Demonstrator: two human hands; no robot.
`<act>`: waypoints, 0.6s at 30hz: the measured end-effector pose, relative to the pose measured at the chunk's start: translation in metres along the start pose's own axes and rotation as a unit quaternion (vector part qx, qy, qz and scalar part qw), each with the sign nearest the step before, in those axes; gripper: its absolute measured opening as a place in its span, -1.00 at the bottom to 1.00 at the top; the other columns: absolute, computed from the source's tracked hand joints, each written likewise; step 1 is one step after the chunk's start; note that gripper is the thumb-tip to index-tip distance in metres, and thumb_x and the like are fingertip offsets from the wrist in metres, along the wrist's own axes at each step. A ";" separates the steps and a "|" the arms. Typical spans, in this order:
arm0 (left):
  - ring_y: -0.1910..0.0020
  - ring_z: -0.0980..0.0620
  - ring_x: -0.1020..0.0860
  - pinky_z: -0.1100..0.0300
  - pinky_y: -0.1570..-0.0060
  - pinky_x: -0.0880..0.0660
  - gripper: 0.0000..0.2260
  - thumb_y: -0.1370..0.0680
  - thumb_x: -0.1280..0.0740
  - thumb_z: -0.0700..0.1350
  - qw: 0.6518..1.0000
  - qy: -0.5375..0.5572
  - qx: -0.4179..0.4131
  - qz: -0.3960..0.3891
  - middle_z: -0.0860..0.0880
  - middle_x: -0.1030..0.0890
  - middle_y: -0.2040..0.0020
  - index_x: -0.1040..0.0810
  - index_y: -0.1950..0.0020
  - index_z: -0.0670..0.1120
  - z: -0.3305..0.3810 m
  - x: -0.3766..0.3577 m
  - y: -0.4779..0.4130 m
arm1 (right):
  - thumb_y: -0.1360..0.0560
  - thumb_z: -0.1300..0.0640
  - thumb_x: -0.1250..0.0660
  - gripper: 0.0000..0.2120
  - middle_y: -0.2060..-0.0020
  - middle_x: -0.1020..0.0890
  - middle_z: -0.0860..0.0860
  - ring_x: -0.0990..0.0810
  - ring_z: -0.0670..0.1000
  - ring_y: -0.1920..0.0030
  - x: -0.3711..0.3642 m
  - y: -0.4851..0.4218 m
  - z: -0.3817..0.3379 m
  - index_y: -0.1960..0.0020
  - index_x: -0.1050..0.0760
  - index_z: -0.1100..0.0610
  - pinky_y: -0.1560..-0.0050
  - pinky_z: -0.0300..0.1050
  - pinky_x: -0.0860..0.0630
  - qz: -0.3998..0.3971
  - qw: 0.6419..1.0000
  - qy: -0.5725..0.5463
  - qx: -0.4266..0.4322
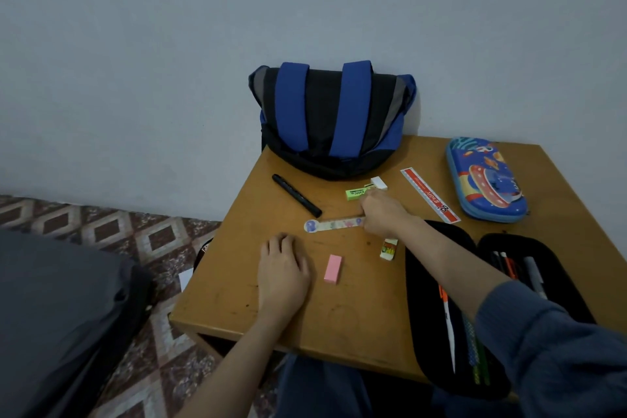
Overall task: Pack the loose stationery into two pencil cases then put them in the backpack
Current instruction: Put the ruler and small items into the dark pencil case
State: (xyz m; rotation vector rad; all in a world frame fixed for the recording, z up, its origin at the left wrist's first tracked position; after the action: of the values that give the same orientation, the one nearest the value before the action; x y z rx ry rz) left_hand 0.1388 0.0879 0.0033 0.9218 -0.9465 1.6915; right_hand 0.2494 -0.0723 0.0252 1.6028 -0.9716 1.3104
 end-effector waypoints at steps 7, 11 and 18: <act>-0.33 0.03 -0.28 0.18 -0.35 -0.26 -0.63 -0.61 -0.12 -0.03 1.000 -0.006 -0.001 -0.002 -0.03 -0.35 -0.38 -0.35 -0.39 -0.11 0.000 -0.001 -0.001 | -0.49 0.24 -0.26 -0.73 -0.17 -0.48 0.15 -0.43 0.12 -0.19 0.001 -0.001 -0.006 -0.19 -0.45 0.20 -0.13 -0.02 -0.47 -0.027 0.999 0.016 0.019; -0.30 0.03 -0.30 0.19 -0.31 -0.29 -0.61 -0.60 -0.14 -0.02 1.000 -0.007 0.011 -0.004 -0.03 -0.38 -0.35 -0.34 -0.41 -0.08 -0.004 -0.001 -0.006 | -0.49 0.23 -0.28 -0.78 -0.12 -0.51 0.11 -0.46 0.09 -0.13 0.000 0.002 -0.004 -0.13 -0.47 0.15 -0.03 -0.07 -0.47 -0.028 0.999 -0.021 0.016; -0.45 -0.05 -0.22 0.06 -0.41 -0.20 -0.55 -0.62 -0.15 -0.03 0.997 0.029 0.014 -0.077 -0.07 -0.36 -0.43 -0.18 -0.50 -0.08 0.017 -0.010 -0.037 | -0.50 0.17 -0.30 -0.79 -0.16 -0.49 0.06 -0.39 0.08 -0.24 0.002 0.009 -0.002 -0.13 -0.51 0.12 -0.17 -0.03 -0.40 -0.010 0.998 -0.061 0.016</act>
State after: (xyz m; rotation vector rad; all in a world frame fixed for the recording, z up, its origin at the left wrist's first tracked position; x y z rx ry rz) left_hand 0.1788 0.0781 0.0082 0.9343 -0.7960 1.5955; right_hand 0.2409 -0.0737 0.0286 1.7286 -1.0099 1.2313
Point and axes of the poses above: each hand's wrist, its own y-axis away from the middle knuckle, its own x-axis out of the back of the hand, z = x × y, the point moved 9 cm from there along -y, towards the middle knuckle
